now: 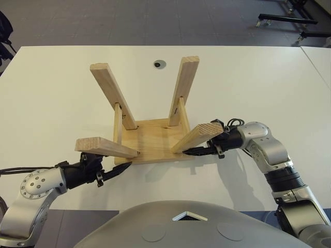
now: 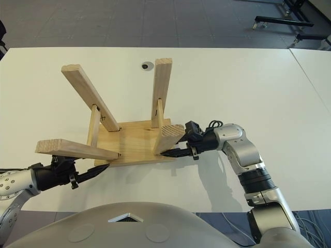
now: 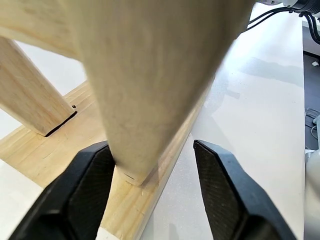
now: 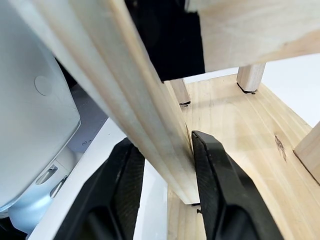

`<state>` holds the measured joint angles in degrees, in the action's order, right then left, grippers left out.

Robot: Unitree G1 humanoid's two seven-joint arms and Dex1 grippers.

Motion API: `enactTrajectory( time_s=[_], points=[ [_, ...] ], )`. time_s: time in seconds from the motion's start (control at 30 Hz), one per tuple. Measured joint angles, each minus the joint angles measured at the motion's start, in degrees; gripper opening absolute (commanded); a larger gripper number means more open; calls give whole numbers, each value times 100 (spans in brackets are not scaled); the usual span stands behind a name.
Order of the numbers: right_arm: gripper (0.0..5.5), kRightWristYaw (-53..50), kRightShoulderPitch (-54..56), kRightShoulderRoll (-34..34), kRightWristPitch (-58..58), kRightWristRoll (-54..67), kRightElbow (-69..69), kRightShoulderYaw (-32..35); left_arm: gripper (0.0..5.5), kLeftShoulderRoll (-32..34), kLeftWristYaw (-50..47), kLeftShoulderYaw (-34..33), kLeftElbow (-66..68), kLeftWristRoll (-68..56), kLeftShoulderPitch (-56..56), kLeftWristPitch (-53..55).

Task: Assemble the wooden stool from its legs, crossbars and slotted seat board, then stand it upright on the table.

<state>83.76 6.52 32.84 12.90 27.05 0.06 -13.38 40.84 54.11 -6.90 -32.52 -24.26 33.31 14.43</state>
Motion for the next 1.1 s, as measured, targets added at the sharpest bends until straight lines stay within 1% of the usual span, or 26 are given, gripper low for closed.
enactTrajectory(
  time_s=[0.1, 0.13, 0.23, 0.33, 0.5, 0.57, 0.63, 0.67, 0.73, 0.8, 0.87, 0.93, 1.0, 1.03, 1.1],
  points=[
    [133, 40, 14, -9, -53, 27, 79, 36, 161, -2, 88, 121, 147, 9, -175, -154],
    [130, 43, 17, -9, -44, 77, 93, 73, 152, -3, 134, 159, 150, -22, -267, -163],
    [124, 122, 75, 47, 211, 277, 83, 172, 138, 18, 302, 174, 150, -135, -490, -124],
    [123, 193, 97, 292, 931, 670, -135, 251, 124, 95, 537, 87, 58, -557, -522, 45],
    [118, 12, 197, 850, 3114, 1844, -929, 423, 111, 557, 1095, -511, -370, -1822, -343, 742],
    [118, -218, 276, 1006, 4122, 2377, -1145, 486, 111, 690, 1169, -764, -462, -2489, -290, 1186],
    [118, -618, 524, 1013, 4957, 2785, -1187, 578, 111, 777, 1165, -990, -460, -2932, -265, 1547],
    [118, -923, 690, 969, 5529, 3047, -1183, 668, 151, 801, 1143, -1092, -412, -3173, -255, 1775],
    [110, -1388, 988, 943, 6647, 3529, -1191, 766, 191, 834, 967, -1299, -272, -3479, -330, 2100],
    [104, -1596, 1173, 1047, 7388, 3784, -1210, 783, 224, 844, 792, -1375, -165, -3646, -558, 2277],
    [104, -1955, 1247, 1066, 7900, 4061, -964, 749, 264, 848, 622, -1291, 34, -3467, -739, 2345],
    [104, -2179, 1322, 1080, 7923, 4284, -751, 674, 297, 823, 607, -1119, 102, -3269, -765, 2329],
    [104, -2409, 1415, 938, 7932, 4293, -536, 699, 327, 728, 601, -1021, 139, -3151, -774, 2261],
    [143, -2480, 1472, 845, 7907, 4256, -479, 732, 348, 709, 603, -991, 140, -3126, -776, 2232],
    [190, -2382, 1516, 725, 7010, 3747, -438, 640, 383, 675, 629, -956, 140, -3049, -744, 2147]
  ],
)
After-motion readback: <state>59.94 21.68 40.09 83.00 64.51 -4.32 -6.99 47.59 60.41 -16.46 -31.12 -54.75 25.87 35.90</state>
